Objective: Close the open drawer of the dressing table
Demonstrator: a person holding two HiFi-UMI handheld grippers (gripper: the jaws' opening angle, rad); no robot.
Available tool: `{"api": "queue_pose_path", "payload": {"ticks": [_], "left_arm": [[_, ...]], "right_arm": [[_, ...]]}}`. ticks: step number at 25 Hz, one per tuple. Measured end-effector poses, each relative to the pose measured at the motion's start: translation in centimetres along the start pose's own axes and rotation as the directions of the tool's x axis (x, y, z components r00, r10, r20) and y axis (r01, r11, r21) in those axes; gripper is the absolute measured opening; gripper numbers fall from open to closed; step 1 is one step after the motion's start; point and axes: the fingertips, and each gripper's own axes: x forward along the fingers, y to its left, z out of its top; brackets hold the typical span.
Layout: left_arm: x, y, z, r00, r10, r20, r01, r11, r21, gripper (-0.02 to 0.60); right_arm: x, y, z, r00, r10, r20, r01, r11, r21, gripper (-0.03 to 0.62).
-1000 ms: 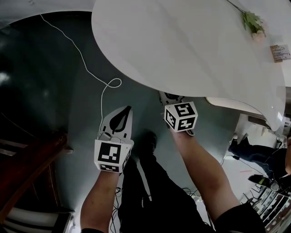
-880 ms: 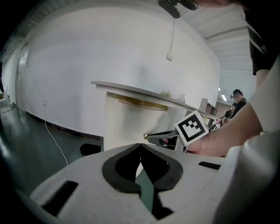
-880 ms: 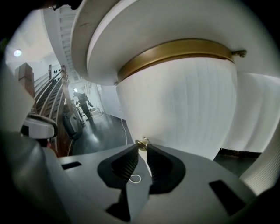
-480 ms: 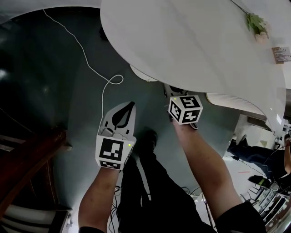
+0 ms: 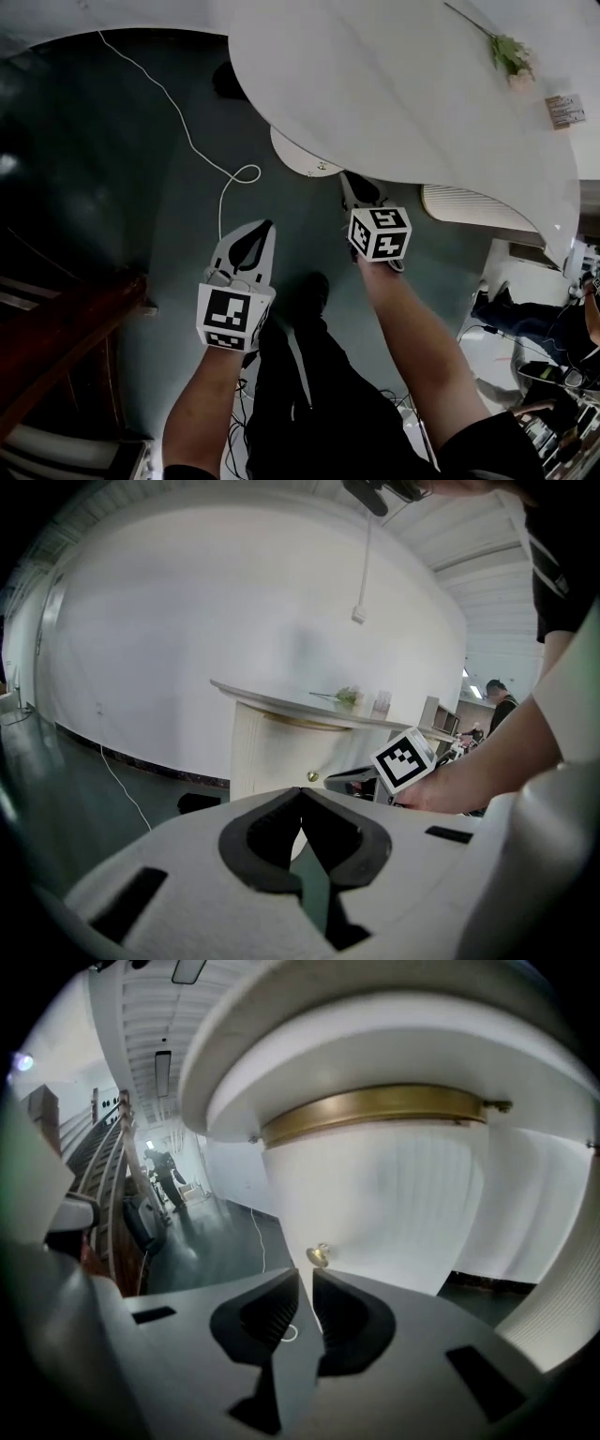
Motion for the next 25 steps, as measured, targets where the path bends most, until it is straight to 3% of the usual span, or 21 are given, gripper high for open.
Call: {"api": "queue_pose_path", "payload": {"ticks": [6, 13, 16, 21, 25], "left_arm": [[-4.7, -0.2, 3.8, 1.000, 0.009, -0.006, -0.009, 0.998, 0.061, 0.000], [-11.7, -0.8, 9.0, 0.999, 0.031, 0.039, -0.032, 0.999, 0.037, 0.000], [-15.5, -1.1, 10.1, 0.999, 0.034, 0.042, -0.035, 0.999, 0.015, 0.000], [-21.8, -1.1, 11.5, 0.996, 0.058, 0.064, -0.058, 0.998, -0.001, 0.000], [-25.6, -0.8, 13.4, 0.993, 0.080, 0.088, -0.083, 0.996, 0.029, 0.000]], "right_arm": [[-5.3, 4.0, 1.4, 1.000, 0.025, -0.018, -0.025, 1.000, 0.001, 0.030], [-13.2, 12.5, 3.0, 0.988, 0.152, -0.043, -0.154, 0.986, -0.063, 0.006], [-17.2, 15.2, 3.9, 0.986, 0.155, -0.061, -0.160, 0.984, -0.082, 0.006], [-23.6, 18.5, 7.9, 0.981, 0.193, -0.004, -0.193, 0.977, -0.090, 0.005], [-27.7, 20.8, 11.7, 0.971, 0.230, 0.060, -0.221, 0.967, -0.127, 0.005]]}}
